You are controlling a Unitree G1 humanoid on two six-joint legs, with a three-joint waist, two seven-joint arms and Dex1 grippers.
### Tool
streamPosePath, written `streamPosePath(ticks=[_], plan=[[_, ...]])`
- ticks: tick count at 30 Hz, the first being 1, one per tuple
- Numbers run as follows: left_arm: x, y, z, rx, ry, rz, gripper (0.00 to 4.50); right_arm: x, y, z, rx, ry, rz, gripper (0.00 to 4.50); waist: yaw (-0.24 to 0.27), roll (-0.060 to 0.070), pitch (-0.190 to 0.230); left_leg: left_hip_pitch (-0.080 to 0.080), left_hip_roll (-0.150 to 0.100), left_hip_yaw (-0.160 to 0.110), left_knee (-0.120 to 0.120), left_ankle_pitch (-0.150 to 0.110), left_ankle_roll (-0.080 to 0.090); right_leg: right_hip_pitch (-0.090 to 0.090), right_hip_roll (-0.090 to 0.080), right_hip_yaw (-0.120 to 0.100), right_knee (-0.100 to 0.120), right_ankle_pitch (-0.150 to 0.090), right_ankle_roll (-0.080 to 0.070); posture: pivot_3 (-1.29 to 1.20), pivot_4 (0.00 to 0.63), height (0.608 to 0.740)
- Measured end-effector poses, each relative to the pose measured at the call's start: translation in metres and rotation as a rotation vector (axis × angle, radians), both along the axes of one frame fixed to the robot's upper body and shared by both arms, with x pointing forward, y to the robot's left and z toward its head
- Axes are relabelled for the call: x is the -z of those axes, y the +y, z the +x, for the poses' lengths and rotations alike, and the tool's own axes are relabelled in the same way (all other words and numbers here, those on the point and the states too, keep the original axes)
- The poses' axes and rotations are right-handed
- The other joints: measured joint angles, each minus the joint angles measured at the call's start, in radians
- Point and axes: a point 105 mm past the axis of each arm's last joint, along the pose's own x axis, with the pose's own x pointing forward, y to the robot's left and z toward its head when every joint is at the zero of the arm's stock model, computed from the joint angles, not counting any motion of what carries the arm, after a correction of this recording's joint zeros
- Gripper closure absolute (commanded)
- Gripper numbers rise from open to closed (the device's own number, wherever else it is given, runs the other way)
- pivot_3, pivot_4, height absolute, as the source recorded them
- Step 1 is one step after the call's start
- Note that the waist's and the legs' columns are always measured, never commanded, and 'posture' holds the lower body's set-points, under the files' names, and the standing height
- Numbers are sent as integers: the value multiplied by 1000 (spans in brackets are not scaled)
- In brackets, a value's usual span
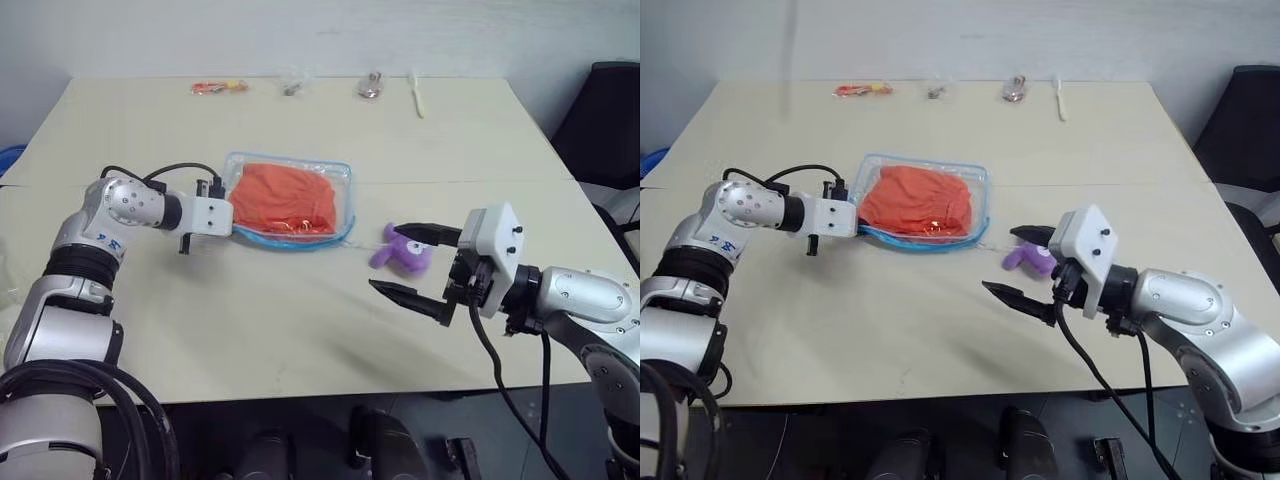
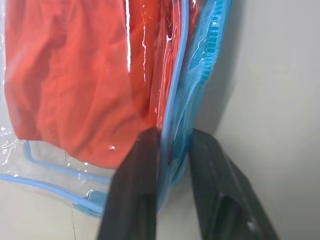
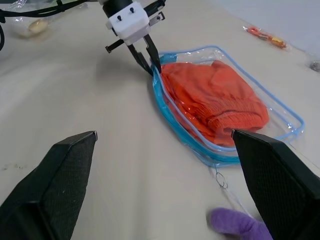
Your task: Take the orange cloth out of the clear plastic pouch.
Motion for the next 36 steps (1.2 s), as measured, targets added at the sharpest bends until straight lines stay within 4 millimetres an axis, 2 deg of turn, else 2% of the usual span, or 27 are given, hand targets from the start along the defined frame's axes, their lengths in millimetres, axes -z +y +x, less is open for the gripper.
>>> streamPosePath(ticks=[5, 10, 12, 16, 20, 28, 32, 36], plan=[[3, 7, -21, 2, 38, 38, 4481, 7, -3, -3, 7, 23, -20, 0, -7, 0, 0, 0, 1, 0, 0, 0, 0, 0, 0, 0, 0, 0, 0, 0, 150, 740], [11, 12, -60, -21, 65, 71, 4481, 14, -4, -10, 0, 53, -35, 0, -15, 0, 0, 1, 1, -1, -1, 0, 0, 0, 0, 1, 0, 0, 0, 0, 150, 740], [20, 18, -78, -75, 85, 91, 4481, 18, -7, -13, 0, 75, -36, 0, -15, 0, 0, 1, 2, -1, -1, 0, 0, 0, 0, 1, -1, 0, 0, 0, 150, 740], [24, 18, -94, -206, 77, 57, 4481, 23, -9, -17, -2, 93, -51, 0, 0, 0, 0, 1, 2, -2, 0, 0, 0, 1, -1, 2, 0, 0, 0, 0, 150, 740], [25, 17, -99, -315, 54, 19, 4481, 24, -9, -18, -8, 97, -57, 0, 13, 0, 0, 1, 1, -1, 0, 0, 0, 1, -1, 3, 0, 0, 0, 0, 150, 740], [22, 7, -83, -275, -53, -41, 4481, 21, -7, -17, -35, 86, -59, 0, 14, 0, 0, 1, 0, -1, 0, 0, 0, 1, -1, 3, 0, 0, 0, 0, 150, 740], [23, -1, -81, -161, -76, -71, 4481, 19, -4, -15, -49, 70, -65, 0, 13, 0, 0, 2, 1, -1, 0, 0, 0, 1, -1, 2, 0, 0, 0, 0, 150, 740], [29, -5, -91, -20, -83, -62, 4481, 21, -3, -15, -51, 71, -70, 0, 12, 0, 0, 2, 1, -1, 0, 0, 0, 1, -2, 2, 0, 0, 0, 0, 150, 740]])
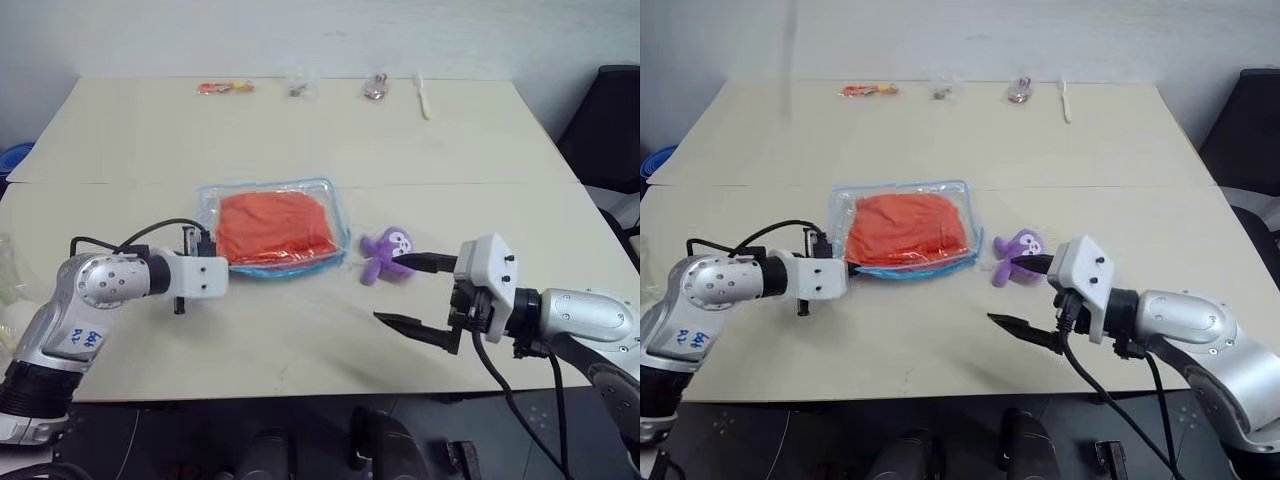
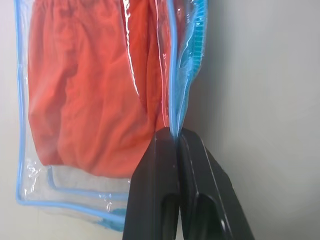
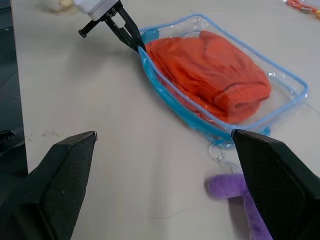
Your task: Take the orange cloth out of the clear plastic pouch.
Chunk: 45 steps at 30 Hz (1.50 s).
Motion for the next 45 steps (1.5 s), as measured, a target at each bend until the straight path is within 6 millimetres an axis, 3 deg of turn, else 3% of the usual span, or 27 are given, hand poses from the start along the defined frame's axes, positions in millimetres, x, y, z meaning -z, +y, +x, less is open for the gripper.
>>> streamPosePath(ticks=[8, 16, 17, 25, 29, 32, 36, 40, 45], plan=[[7, 17, -10, 58, 18, 10, 4481, 2, -1, -1, 1, 10, -1, 0, 1, 0, 0, 0, -1, 0, 0, 0, 0, 0, 0, 0, 0, 0, 0, 0, 150, 740], [8, 16, -6, 10, 38, -33, 4481, 7, -2, -3, -2, 31, -9, 0, 1, 0, 0, 0, -1, 1, 0, 0, 0, 0, 0, 0, 0, 0, 0, 0, 150, 740], [9, 15, -6, 6, 42, -37, 4031, 7, -2, -3, -3, 32, -9, 0, 1, 0, 0, 0, -1, 1, 0, 0, 0, 0, 0, 0, 0, 0, 0, 0, 150, 740], [11, 14, -23, -15, 119, -80, 1659, 7, -4, -2, -9, 24, -23, 0, -1, 0, 0, 0, 0, 1, 0, 0, 0, 0, 1, 0, 0, 0, 0, 0, 150, 740], [-5, 24, -36, -116, 216, -202, 428, 8, -11, 7, 22, 5, -39, 0, -2, 0, 0, 1, 1, 1, 0, 0, 0, 0, 0, 1, 0, 0, 0, 0, 150, 740], [-22, 27, -57, -164, 421, -353, 428, 9, -20, 25, 84, -50, -81, 0, -6, 0, 0, 1, 3, 1, 0, 0, 0, 0, 0, 1, 0, 0, 0, 0, 150, 740], [-72, 17, -73, -123, 630, -570, 428, 26, -27, 59, 162, -94, -179, 0, -3, 1, 0, 1, 0, 1, 0, 0, 0, 1, 1, 1, 1, 0, 0, 0, 150, 740], [-108, -2, -78, -4, 662, -629, 428, 42, -27, 84, 208, -98, -222, 0, -6, 1, 1, 2, -2, 1, -1, 0, -1, 1, 2, 1, 0, 0, -1, 0, 150, 740], [-117, -27, -73, 94, 709, -648, 428, 64, -33, 105, 253, -109, -301, 0, -18, 2, 1, 1, -1, 1, -2, 1, -2, 0, 3, 1, 0, -1, -1, 0, 150, 740]])
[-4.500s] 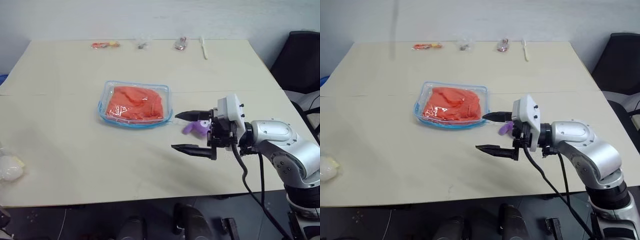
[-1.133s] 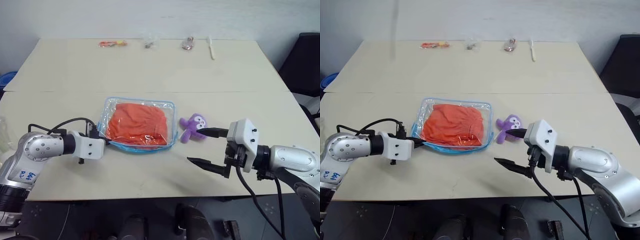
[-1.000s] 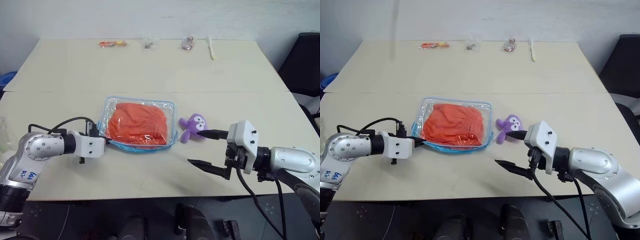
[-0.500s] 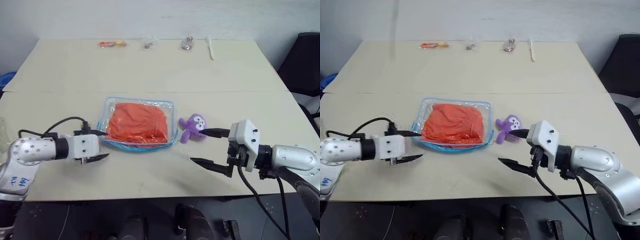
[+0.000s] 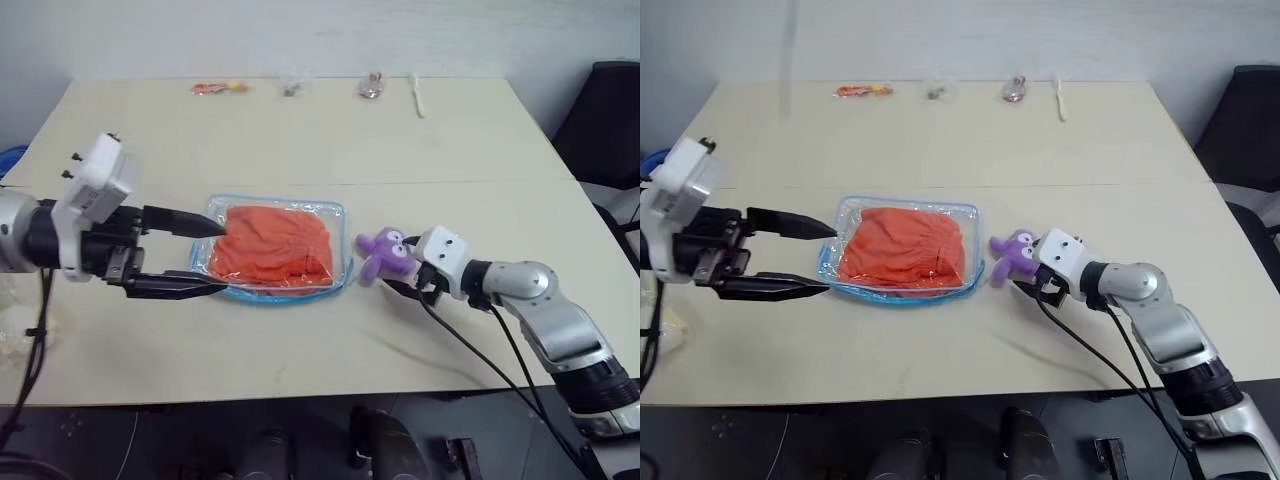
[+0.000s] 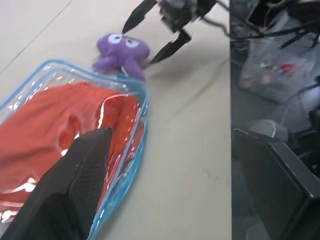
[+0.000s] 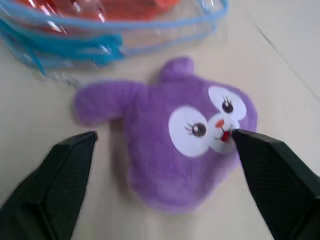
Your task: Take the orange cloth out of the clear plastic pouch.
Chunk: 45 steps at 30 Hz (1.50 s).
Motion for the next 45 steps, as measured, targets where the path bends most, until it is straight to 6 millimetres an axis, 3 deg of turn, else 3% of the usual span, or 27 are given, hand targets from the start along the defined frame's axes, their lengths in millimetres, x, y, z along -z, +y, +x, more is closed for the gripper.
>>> streamPosePath(ticks=[3, 14, 28, 35, 40, 45], plan=[[3, -10, 4, 32, 6, -1, 405, 4, -2, 4, 7, -9, -33, 591, -10, 0, 0, 0, 1, 0, 0, 0, 0, 0, 1, 0, 0, 0, 0, 0, 150, 740], [0, -15, 16, 4, -21, -7, 405, 3, -4, -2, 10, -2, -35, 4312, -7, 0, 0, -1, 1, -1, 1, 0, -1, 0, 1, 0, 0, 0, -1, 0, 150, 740], [0, -21, 26, 16, -39, -18, 405, 5, -4, -18, 17, 64, -30, 4416, -4, 0, 0, -1, 1, -1, 1, 0, -1, 0, 1, 0, 0, 0, -1, 0, 150, 740], [-1, -28, 26, 56, -42, -23, 405, 13, -14, -49, 45, 125, -66, 4416, 3, 0, 0, -2, 1, -2, 1, 0, -1, 0, 1, -1, 0, 0, -1, 0, 150, 740], [1, -31, 31, 81, -24, -28, 405, 20, -5, -79, 51, 170, -63, 4416, 4, 0, 0, -1, 1, -1, 2, 0, -1, 0, 1, 0, 1, 0, -1, 0, 150, 740], [3, -36, 32, 127, -6, -28, 405, 24, 12, -95, 56, 197, -20, 4416, 3, 0, 0, -1, 1, -1, 2, 0, -1, 0, 2, 0, 1, 0, -1, 0, 150, 740]])
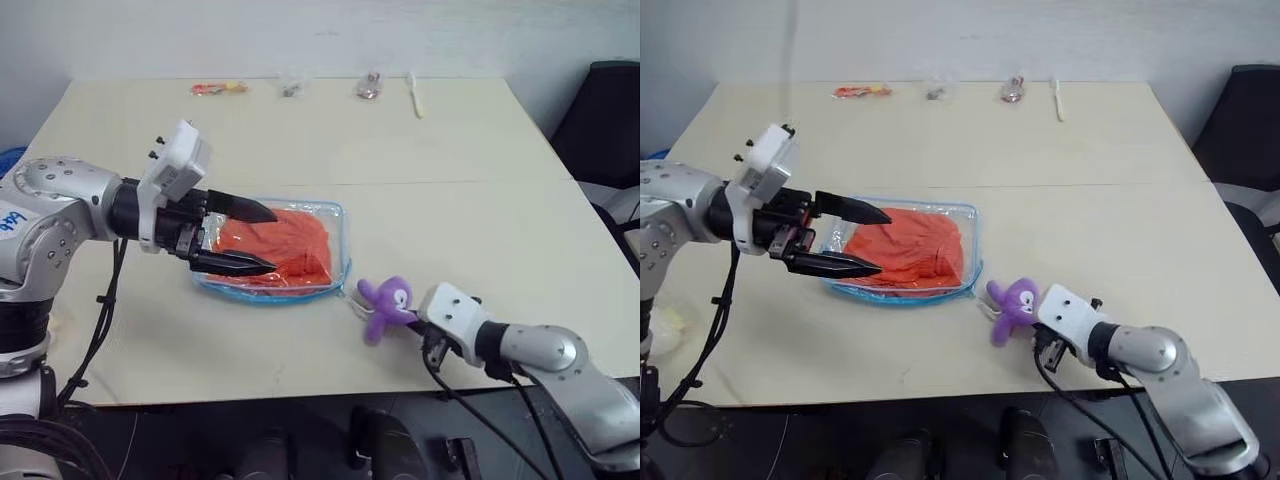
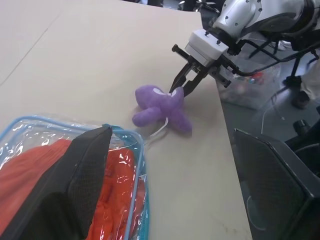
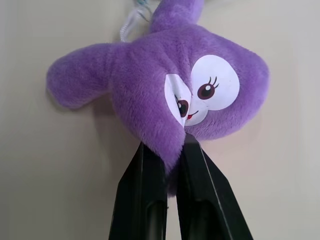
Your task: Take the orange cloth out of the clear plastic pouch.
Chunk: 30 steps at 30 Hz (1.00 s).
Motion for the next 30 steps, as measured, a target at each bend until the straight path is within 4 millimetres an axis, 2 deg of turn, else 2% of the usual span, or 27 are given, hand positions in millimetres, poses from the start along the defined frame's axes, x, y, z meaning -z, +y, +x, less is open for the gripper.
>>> streamPosePath(ticks=[9, 17, 18, 20, 24, 30], plan=[[3, -3, -6, 86, 6, 41, 405, 6, 35, -15, -27, 77, 127, 4416, -10, 0, 0, 1, 1, 0, 0, 0, -1, 0, 2, 0, 0, 0, -1, 0, 150, 740], [3, -2, -8, 107, 3, 57, 405, 9, 63, -14, -83, 144, 222, 4416, -12, -1, 0, 2, 1, 1, -1, 0, -1, 0, 3, 2, 0, -1, -1, 0, 150, 740], [3, -2, -8, 107, 2, 59, 405, 9, 65, -13, -85, 150, 233, 3825, -12, -1, 0, 2, 1, 1, -1, 0, -1, 0, 3, 2, 0, -1, -1, 0, 150, 740], [4, -2, -7, 103, -2, 63, 405, 11, 67, -11, -86, 167, 241, 3281, -12, -1, 0, 3, 2, 1, -1, 0, -1, 0, 3, 2, 0, -1, -1, 0, 150, 740], [4, -2, -7, 102, -9, 67, 405, 11, 65, -12, -87, 195, 236, 1886, -11, -1, 0, 3, 2, 2, -1, 0, -1, 0, 3, 2, 0, -1, -1, 0, 150, 740], [3, -1, -5, 97, -19, 67, 405, -2, 53, -25, -146, 232, 231, 1886, -7, -1, 0, 2, 1, 1, -1, 0, -1, 0, 3, 2, 0, -1, -1, 0, 150, 740]])
